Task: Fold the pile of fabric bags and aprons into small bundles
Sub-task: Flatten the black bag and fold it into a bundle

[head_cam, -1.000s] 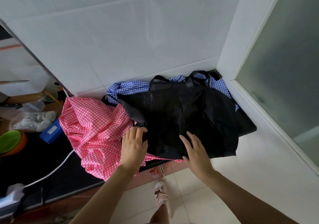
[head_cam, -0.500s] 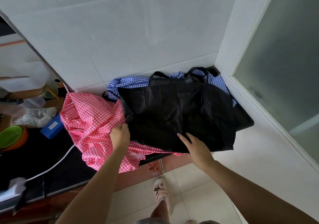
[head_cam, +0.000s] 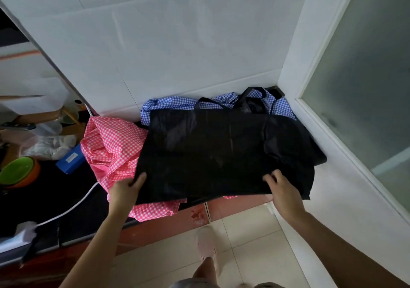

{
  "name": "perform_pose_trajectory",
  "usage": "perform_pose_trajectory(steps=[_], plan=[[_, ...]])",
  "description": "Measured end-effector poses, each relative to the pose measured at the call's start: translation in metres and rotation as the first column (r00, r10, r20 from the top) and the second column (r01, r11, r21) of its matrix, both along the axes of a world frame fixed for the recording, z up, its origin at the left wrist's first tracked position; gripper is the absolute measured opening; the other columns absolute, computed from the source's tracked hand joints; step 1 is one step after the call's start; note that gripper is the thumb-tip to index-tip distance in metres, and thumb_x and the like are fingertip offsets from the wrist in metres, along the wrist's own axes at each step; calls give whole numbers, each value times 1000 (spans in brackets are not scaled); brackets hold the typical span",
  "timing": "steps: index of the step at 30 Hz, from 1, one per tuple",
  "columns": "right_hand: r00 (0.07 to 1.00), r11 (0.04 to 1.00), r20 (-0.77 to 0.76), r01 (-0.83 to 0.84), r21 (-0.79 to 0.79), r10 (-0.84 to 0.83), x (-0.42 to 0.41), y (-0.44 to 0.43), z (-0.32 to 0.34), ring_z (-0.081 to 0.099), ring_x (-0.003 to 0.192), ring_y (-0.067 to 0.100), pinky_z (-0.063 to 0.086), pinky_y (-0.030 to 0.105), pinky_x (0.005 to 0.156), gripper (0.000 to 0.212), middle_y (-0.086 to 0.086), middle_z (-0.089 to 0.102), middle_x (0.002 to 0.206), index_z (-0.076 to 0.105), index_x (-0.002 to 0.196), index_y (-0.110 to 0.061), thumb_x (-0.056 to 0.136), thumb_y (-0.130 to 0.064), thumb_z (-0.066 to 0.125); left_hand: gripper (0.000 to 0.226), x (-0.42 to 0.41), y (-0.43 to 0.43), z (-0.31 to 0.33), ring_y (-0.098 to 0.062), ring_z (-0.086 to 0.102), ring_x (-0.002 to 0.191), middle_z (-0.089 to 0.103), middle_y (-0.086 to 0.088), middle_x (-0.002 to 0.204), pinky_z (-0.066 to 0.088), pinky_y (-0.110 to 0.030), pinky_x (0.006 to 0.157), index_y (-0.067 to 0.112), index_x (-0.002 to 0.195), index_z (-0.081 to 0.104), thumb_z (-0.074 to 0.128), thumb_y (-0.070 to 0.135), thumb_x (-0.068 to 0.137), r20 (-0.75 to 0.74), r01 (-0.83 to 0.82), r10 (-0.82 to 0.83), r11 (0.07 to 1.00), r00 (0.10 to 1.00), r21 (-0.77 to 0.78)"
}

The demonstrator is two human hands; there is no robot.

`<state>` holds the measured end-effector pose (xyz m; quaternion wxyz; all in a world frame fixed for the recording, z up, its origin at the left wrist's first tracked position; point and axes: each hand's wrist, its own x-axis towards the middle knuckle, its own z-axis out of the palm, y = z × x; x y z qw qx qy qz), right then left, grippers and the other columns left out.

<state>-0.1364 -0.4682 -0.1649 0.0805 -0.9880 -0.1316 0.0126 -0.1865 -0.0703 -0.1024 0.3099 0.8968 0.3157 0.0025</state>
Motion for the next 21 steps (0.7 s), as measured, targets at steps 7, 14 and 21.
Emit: perform_pose_trajectory(steps=[7, 14, 21], plan=[[956, 986, -267, -149, -69, 126, -1, -23, -21, 51, 118, 37, 46, 49, 90, 87, 10, 42, 141, 48, 137, -28, 59, -30, 87, 25, 0, -3, -24, -25, 59, 86, 62, -7, 89, 39, -29, 79, 9, 97, 69, 64, 33, 90, -315, 0, -73, 974, 946, -225], [917, 986, -380, -62, 158, 119, 39, -9, 5, 27, 140, 23, 30, 39, 113, 73, -1, 4, 160, 28, 148, -30, 85, -60, 51, 29, 24, -1, -16, -32, 58, 110, 62, -15, 120, 44, -37, 83, 5, 117, 60, 57, 9, 88, -369, 138, -37, 958, 929, 252], [916, 969, -400, 94, 227, 5, 90, 2, 18, 55, 116, 21, 41, 30, 102, 57, 4, 35, 148, 38, 144, -19, 92, -20, 60, 37, 90, -22, 9, -38, 56, 110, 56, -18, 120, 45, -42, 86, 6, 122, 50, 58, 12, 87, -250, 301, -218, 879, 944, 370]])
